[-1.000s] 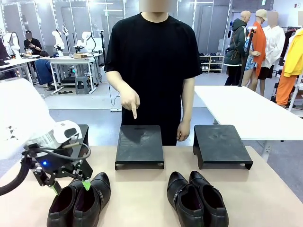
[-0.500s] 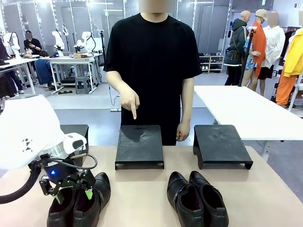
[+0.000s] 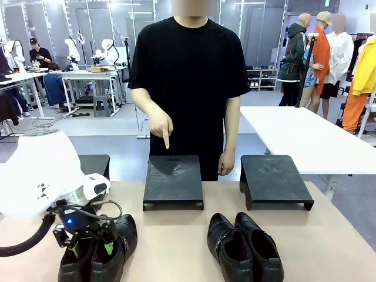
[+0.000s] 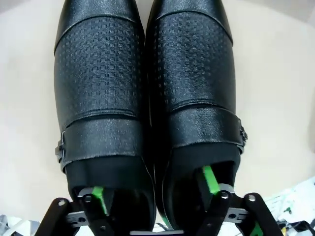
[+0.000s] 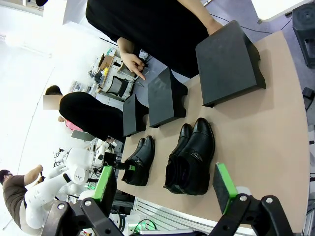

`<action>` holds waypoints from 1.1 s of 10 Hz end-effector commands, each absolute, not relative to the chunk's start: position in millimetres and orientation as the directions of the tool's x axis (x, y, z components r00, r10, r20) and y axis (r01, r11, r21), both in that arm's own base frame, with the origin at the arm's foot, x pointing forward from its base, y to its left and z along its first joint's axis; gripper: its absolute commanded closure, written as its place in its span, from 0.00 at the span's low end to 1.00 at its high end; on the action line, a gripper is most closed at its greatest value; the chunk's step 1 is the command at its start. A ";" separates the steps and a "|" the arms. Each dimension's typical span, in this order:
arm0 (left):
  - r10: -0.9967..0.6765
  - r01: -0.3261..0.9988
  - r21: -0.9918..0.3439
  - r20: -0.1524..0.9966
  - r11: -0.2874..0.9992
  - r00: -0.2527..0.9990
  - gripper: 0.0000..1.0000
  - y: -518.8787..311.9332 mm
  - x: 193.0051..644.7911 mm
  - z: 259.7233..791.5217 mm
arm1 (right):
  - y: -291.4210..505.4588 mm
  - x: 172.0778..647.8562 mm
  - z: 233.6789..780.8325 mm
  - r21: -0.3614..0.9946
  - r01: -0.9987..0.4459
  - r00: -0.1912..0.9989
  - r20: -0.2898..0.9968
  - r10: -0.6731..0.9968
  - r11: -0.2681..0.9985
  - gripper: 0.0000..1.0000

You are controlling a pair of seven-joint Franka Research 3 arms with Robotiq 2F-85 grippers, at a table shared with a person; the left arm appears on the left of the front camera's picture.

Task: Place the shoes on the stand as instructed by the person.
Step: Pick up one pair of Shoes and place it on the Shoes Stand indicated by the person.

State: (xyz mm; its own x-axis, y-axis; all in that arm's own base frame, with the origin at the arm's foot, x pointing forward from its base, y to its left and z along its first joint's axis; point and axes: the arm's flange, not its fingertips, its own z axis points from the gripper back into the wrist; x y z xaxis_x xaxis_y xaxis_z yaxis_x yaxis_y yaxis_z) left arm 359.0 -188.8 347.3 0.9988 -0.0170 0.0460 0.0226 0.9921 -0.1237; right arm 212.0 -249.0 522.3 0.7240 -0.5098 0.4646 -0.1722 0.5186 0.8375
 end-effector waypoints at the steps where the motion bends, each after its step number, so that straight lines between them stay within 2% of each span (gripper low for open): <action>1: -0.025 0.030 -0.080 0.062 0.996 0.998 0.77 -179.9 330.0 320.4 | -249.8 211.8 523.1 0.834 -0.189 0.717 0.477 -0.507 0.518 0.00; 2: -0.030 0.035 -0.065 0.067 0.997 0.997 0.99 -181.3 329.6 318.9 | -249.8 211.8 523.1 0.834 -0.189 0.717 0.477 -0.507 0.518 0.00; 7: -0.021 0.021 0.006 0.087 1.000 0.996 1.00 -186.0 319.4 331.9 | -249.8 211.8 523.1 0.834 -0.189 0.717 0.477 -0.507 0.518 0.00; 9: -0.007 0.009 -0.027 0.073 1.000 0.997 1.00 -187.0 319.4 338.1 | -249.8 211.8 523.1 0.834 -0.189 0.717 0.477 -0.507 0.518 0.00; 11: 0.041 -0.037 -0.035 0.140 0.999 0.989 1.00 -183.3 329.8 376.7 | -249.8 211.8 523.1 0.834 -0.189 0.717 0.477 -0.507 0.518 0.00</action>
State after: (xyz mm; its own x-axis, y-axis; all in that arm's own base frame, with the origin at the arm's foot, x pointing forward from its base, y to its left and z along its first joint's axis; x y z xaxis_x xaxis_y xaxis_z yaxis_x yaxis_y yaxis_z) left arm 354.0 -197.9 355.9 0.9953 -0.0092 0.0960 0.0126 0.9993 -0.0343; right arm 212.1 -248.9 522.3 0.7242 -0.5096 0.4646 -0.1722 0.5187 0.8374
